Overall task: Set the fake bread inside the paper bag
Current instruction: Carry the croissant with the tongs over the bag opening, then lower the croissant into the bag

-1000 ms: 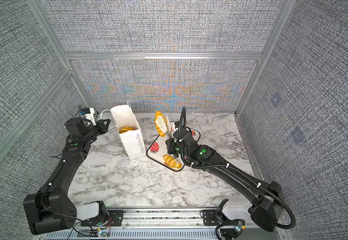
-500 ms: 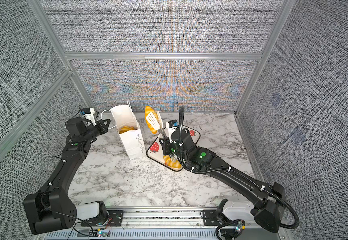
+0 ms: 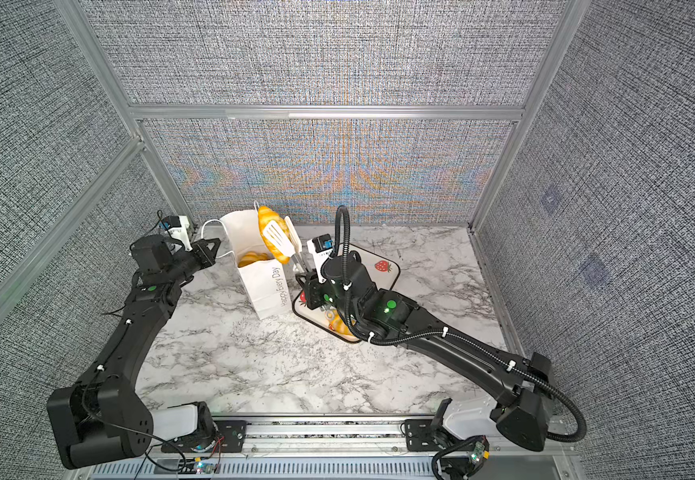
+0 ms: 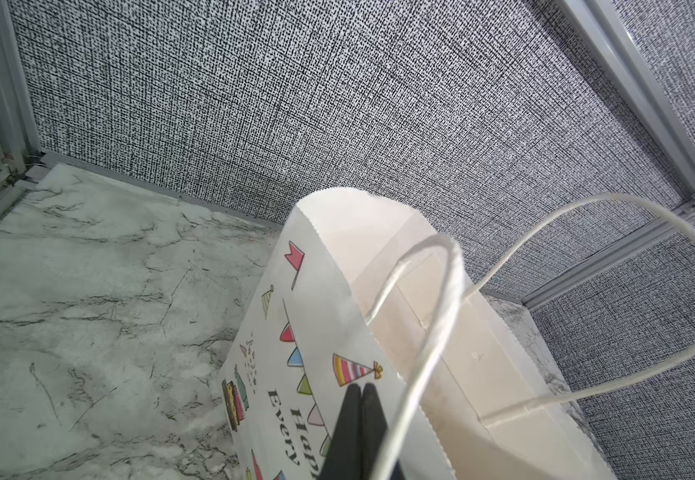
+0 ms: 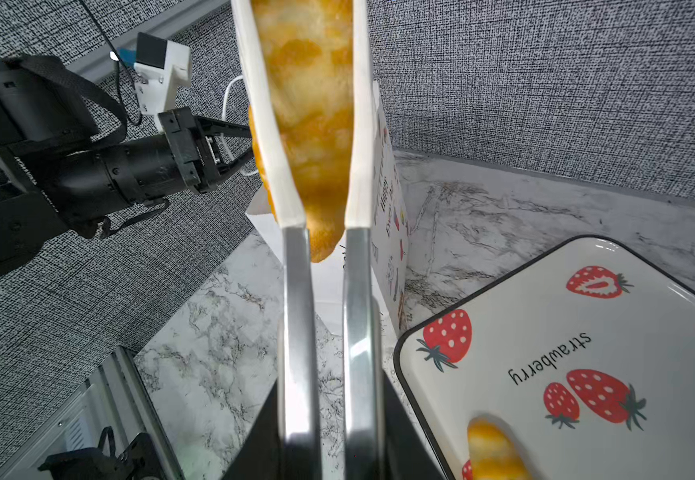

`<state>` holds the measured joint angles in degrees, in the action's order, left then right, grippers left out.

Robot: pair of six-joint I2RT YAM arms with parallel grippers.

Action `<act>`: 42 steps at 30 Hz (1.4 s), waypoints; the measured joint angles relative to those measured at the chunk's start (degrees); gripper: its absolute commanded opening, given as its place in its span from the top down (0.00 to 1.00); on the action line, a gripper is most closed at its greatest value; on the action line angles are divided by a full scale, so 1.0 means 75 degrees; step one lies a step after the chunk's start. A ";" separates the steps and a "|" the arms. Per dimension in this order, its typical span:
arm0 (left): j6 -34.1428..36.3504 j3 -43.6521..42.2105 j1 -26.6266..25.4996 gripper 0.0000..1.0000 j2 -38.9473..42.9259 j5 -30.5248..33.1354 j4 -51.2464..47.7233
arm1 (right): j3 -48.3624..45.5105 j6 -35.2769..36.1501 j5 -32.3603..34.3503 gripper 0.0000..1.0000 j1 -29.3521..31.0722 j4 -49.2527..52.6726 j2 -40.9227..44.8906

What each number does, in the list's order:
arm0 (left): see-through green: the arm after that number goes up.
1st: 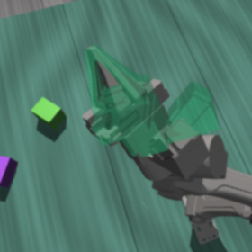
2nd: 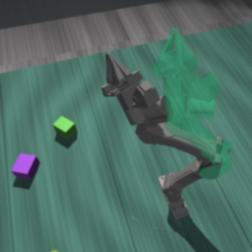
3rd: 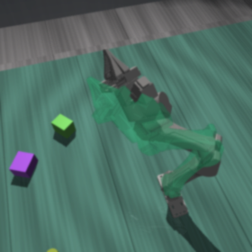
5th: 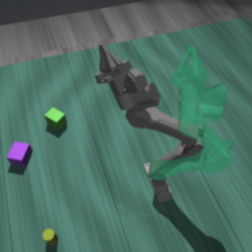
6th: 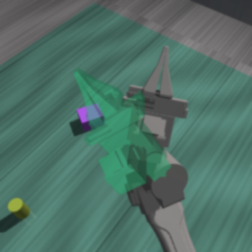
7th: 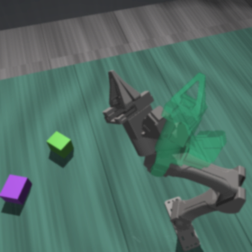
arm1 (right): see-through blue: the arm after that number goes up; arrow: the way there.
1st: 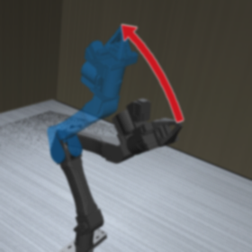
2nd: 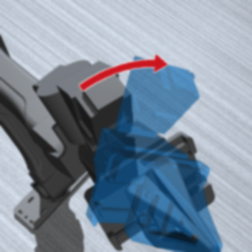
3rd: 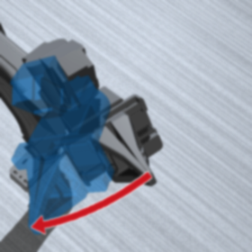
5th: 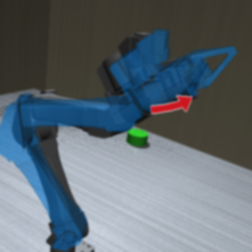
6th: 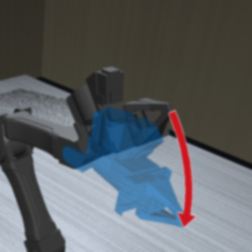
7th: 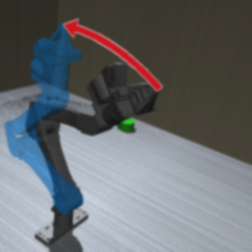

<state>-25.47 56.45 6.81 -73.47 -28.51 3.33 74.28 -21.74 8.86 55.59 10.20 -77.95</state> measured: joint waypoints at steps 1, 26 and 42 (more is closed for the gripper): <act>0.0000 0.0000 0.0000 1.00 0.0000 0.0000 0.0000 | 0.0079 0.0041 -0.0023 0.73 0.0026 -0.0020 -0.0070; 0.0000 0.0000 0.0000 1.00 0.0000 -0.0003 0.0000 | 0.2658 0.0358 -0.0143 0.74 0.0332 0.0513 -0.2294; -0.0003 0.0000 0.0000 1.00 0.0009 -0.0017 0.0000 | 0.4170 0.0280 0.0105 0.73 0.0125 0.1926 -0.3494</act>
<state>-25.50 56.45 6.81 -73.41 -28.64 3.33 105.56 -19.64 9.65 56.53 24.64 -104.16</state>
